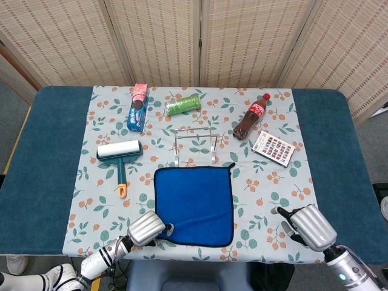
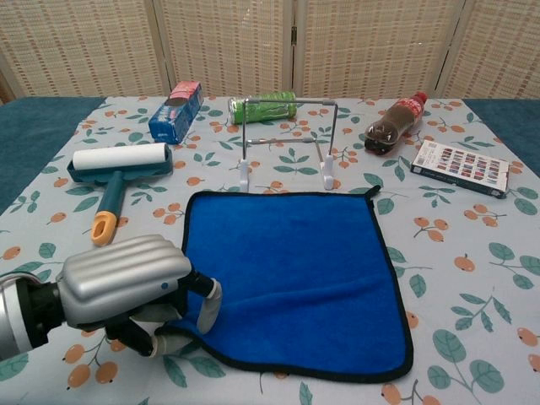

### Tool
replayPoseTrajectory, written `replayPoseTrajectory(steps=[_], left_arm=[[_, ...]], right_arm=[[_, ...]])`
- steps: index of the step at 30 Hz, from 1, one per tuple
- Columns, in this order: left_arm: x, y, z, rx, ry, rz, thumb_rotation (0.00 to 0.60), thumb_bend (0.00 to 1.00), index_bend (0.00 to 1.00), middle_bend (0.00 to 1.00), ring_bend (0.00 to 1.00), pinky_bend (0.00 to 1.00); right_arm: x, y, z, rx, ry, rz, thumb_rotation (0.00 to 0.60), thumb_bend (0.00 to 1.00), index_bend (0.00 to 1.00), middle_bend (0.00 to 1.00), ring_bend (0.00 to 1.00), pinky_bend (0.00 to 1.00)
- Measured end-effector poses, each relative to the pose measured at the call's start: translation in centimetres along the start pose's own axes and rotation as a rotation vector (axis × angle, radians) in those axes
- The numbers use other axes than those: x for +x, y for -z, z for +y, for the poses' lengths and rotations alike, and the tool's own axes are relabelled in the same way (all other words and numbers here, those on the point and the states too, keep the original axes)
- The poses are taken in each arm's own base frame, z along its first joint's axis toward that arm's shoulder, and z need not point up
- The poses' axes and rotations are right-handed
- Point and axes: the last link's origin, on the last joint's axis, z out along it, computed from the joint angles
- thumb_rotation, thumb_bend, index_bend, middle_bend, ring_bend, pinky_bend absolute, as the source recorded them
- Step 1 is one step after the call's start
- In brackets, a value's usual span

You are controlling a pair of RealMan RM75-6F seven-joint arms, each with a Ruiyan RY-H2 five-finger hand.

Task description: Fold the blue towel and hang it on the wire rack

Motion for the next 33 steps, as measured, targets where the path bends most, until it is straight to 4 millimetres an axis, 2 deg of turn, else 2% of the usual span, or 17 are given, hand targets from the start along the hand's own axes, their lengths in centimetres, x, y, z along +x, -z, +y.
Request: replayPoseTrajectory(steps=[6,16,19,33], left_arm=[[0.0,0.1,0.2,0.001,0.019,-0.004,0.600,0.53,0.63,1.00,0.89,1.00],[0.3,0.2,0.5,0.006,0.046,0.013,0.600,0.53,0.63,1.00,0.89,1.00],[0.3,0.4,0.5,0.009,0.049,0.015,0.600,0.53,0.63,1.00,0.90,1.00],[0.2,0.3,0.6,0.012,0.065,0.030,0.600,0.53,0.64,1.00,0.90,1.00]], right_arm=[[-1.5,-1.6,-1.7,0.089,-0.008,-0.079,0.600,0.50,0.39,0.83,0.84,0.99],[-4.2,-5.4,-5.3,0.261,0.028,-0.172,0.600,0.26,0.42,0.86,0.85,0.99],[-4.9,-6.1,-6.0,0.282,0.040,-0.169,0.600,0.21,0.45,0.87,0.86,1.00],[-7.5,-8.2,-7.5,0.311,0.059,-0.124,0.600,0.11,0.54,0.91,0.88,1.00]])
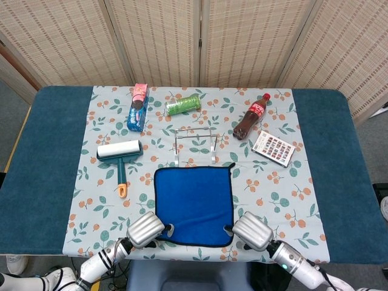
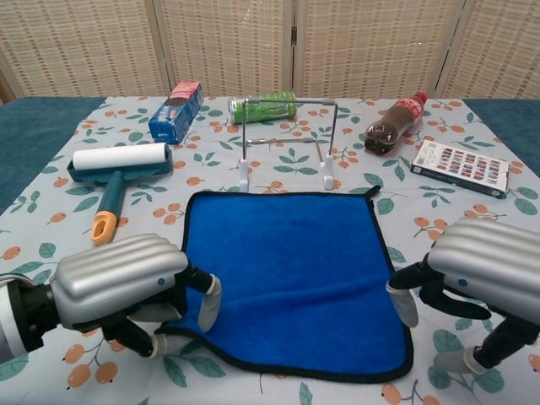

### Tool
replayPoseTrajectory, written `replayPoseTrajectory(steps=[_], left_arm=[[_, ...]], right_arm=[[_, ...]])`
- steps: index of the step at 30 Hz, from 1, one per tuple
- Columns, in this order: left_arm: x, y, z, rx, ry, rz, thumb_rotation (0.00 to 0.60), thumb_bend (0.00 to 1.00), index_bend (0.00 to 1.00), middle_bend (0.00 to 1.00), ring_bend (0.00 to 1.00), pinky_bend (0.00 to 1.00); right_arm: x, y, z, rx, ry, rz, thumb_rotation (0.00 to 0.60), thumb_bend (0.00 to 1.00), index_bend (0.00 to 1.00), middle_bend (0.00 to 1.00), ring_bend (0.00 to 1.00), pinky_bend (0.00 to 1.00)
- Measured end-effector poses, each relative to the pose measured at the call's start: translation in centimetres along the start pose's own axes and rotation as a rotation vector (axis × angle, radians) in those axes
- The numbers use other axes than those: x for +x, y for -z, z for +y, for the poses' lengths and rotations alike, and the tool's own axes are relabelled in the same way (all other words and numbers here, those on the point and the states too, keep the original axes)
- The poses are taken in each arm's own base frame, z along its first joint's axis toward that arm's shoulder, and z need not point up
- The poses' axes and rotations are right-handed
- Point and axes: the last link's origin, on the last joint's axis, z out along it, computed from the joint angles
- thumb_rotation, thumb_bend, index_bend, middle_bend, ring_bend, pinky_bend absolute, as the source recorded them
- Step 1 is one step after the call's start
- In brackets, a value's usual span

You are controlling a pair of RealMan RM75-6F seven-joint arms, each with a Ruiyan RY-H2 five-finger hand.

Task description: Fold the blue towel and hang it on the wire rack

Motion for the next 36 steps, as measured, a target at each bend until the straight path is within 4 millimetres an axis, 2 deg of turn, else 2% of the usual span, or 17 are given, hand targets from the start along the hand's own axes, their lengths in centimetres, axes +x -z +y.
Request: replayPoseTrajectory(steps=[8,19,29,36], left_arm=[[0.1,0.1,0.0,0.001,0.002,0.001,0.600,0.53,0.64,1.00,0.90,1.00],[0.1,0.4,-0.1,0.005,0.007,0.004,0.600,0.53,0.64,1.00,0.90,1.00],[0.0,0.6,-0.2,0.009,0.008,0.002,0.600,0.53,0.63,1.00,0.90,1.00],[0.0,0.6,-0.1,0.007,0.009,0.001,0.600,0.53,0.63,1.00,0.90,1.00]], right_arm=[[-1.4,-1.0,-0.5,0.011,0.004,-0.031,0.600,0.08,0.55,0.91,0.88,1.00],[-1.9,-2.3,-0.6,0.007,0.013,-0.044,0.600,0.09,0.55,0.91,0.88,1.00],[-2.1,-3.2,-0.6,0.007,0.019,-0.054,0.600,0.16,0.55,0.91,0.88,1.00],[-2.1,-3.5,-0.7,0.014,0.018,-0.064,0.600,0.27,0.55,0.91,0.88,1.00]])
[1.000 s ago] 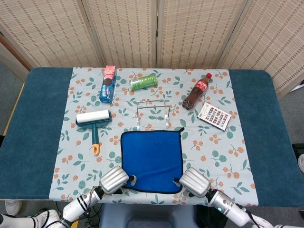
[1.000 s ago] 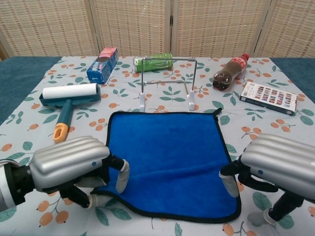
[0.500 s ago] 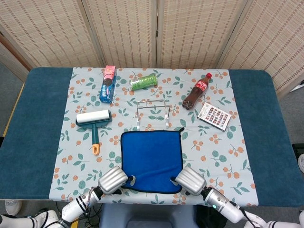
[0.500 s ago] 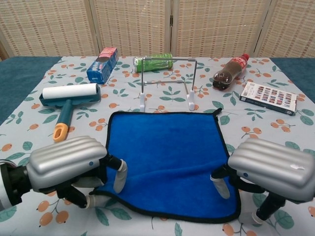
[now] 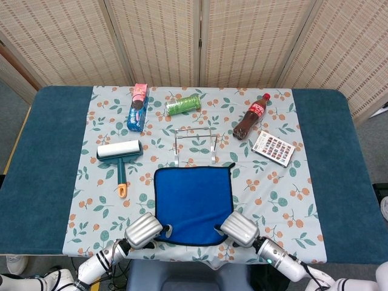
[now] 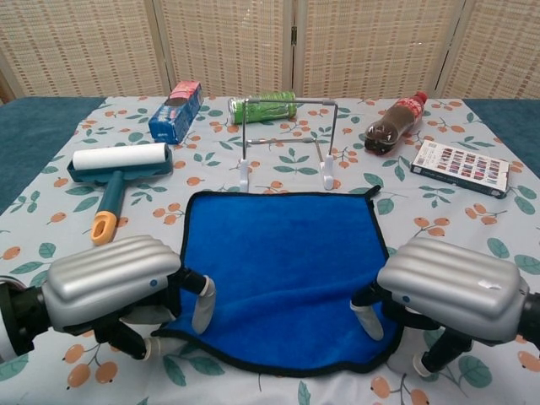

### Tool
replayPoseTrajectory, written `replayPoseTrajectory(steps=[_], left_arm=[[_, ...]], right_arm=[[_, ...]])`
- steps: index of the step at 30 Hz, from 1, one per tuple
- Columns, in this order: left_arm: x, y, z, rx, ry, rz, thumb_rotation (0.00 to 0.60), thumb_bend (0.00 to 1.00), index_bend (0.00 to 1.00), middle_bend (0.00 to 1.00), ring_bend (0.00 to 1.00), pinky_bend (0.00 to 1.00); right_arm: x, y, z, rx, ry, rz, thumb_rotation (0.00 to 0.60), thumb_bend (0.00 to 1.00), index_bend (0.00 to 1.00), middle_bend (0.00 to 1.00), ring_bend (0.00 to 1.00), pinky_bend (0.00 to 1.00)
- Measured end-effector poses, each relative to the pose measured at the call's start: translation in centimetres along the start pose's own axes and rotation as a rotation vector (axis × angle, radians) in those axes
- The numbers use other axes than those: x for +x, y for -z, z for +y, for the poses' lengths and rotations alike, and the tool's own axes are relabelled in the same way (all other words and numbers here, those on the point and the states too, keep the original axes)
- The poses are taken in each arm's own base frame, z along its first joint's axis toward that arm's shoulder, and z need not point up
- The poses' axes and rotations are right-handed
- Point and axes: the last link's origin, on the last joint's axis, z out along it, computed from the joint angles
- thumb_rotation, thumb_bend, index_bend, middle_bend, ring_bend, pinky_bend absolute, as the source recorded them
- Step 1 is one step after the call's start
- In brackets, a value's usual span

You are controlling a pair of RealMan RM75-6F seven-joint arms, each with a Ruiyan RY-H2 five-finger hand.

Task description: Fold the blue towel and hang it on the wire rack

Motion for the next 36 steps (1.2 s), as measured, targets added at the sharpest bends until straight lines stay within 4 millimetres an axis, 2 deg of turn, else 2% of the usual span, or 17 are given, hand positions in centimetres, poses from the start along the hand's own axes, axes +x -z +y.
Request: replayPoseTrajectory(steps=[4,16,27,36], left_arm=[[0.0,0.0,0.0,0.001,0.000,0.002,0.600,0.53,0.63,1.00,0.90,1.00],[0.1,0.0,-0.1,0.004,0.005,0.003,0.600,0.53,0.63,1.00,0.90,1.00],[0.3,0.1,-0.2,0.006,0.008,0.013,0.600,0.53,0.63,1.00,0.90,1.00],[1.2,0.3,-0.6,0.022,0.031,0.044,0.600,0.53,0.63,1.00,0.90,1.00]], right_arm=[[0.0,0.1,0.1,0.001,0.001,-0.010,0.600,0.30,0.55,0.91,0.88,1.00],[-0.1,-0.5,-0.2,0.007,0.016,-0.016,0.600,0.31,0.55,0.91,0.88,1.00],[-0.2,-0.8,-0.3,0.007,0.021,-0.010,0.600,0.50,0.67,0.93,0.88,1.00],[1.2,0.1,0.1,-0.011,0.003,0.053,0.600,0.52,0.69,0.94,0.88,1.00]])
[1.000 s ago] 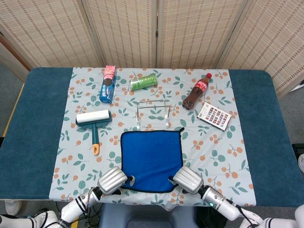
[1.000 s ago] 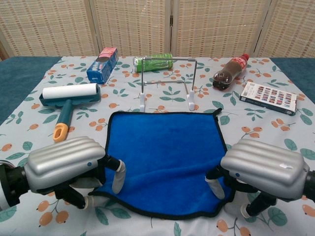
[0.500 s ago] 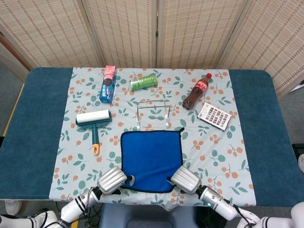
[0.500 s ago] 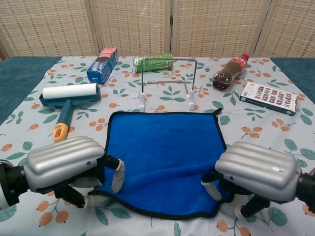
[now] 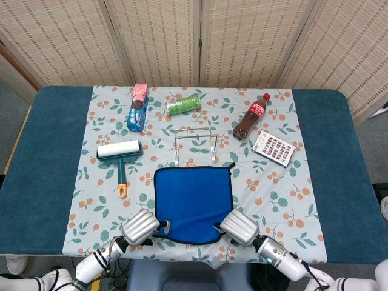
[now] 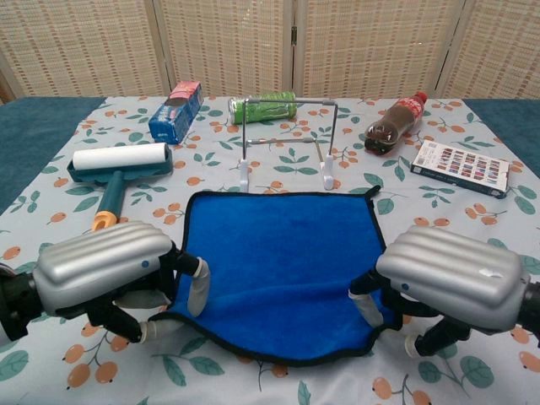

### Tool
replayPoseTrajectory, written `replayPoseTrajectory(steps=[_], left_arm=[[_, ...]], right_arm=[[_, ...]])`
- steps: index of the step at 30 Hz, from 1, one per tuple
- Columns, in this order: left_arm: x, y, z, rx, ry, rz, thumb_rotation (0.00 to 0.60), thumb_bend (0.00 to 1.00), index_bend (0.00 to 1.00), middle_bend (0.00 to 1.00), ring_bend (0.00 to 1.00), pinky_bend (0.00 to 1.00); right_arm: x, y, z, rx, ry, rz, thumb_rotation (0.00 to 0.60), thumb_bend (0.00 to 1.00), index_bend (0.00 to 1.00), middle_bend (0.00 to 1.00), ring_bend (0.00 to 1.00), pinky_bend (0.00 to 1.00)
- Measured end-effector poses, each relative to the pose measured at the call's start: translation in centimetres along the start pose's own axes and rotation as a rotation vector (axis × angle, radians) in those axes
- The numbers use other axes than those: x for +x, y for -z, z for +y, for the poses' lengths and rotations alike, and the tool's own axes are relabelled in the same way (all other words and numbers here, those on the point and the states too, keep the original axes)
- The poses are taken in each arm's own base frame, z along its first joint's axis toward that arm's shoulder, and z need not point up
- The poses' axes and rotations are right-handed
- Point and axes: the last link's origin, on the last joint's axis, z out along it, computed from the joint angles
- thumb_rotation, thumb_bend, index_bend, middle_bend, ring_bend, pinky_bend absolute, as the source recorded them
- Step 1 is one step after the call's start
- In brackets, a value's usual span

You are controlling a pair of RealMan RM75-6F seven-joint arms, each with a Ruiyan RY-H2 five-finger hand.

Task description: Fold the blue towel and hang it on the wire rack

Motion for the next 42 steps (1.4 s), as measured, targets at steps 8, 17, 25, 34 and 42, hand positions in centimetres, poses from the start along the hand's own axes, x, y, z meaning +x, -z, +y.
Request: replayPoseTrajectory(steps=[8,17,25,34,42], left_arm=[[1.7,0.6,0.2,0.000,0.042,0.015,0.600,0.53,0.63,1.00,0.90,1.00],[3.1,0.7,0.4,0.005,0.055,0.017,0.600,0.53,0.62,1.00,0.91,1.00],[4.2,-1.5,-0.6,0.042,0.034,0.034,0.600,0.53,0.62,1.00,0.90,1.00],[5.7,-5.2,-1.8,0.075,0.001,0.029,0.600,0.53,0.62,1.00,0.90,1.00],[6.3,-8.4,-2.2,0.089,-0.029,0.019,0.600,0.53,0.62,1.00,0.90,1.00]], right_arm=[[2.6,2.5,0.9,-0.028,-0.014,0.073,0.600,0.53,0.70,0.94,0.89,1.00],[4.4,4.5,2.0,-0.088,-0.020,0.128,0.600,0.53,0.70,0.95,0.89,1.00],[5.4,3.1,3.7,-0.164,-0.024,0.170,0.600,0.53,0.70,0.95,0.89,1.00],[5.5,0.5,4.7,-0.212,-0.034,0.168,0.600,0.53,0.70,0.95,0.89,1.00],[5.9,-1.1,5.3,-0.239,-0.027,0.172,0.600,0.53,0.70,0.95,0.89,1.00]])
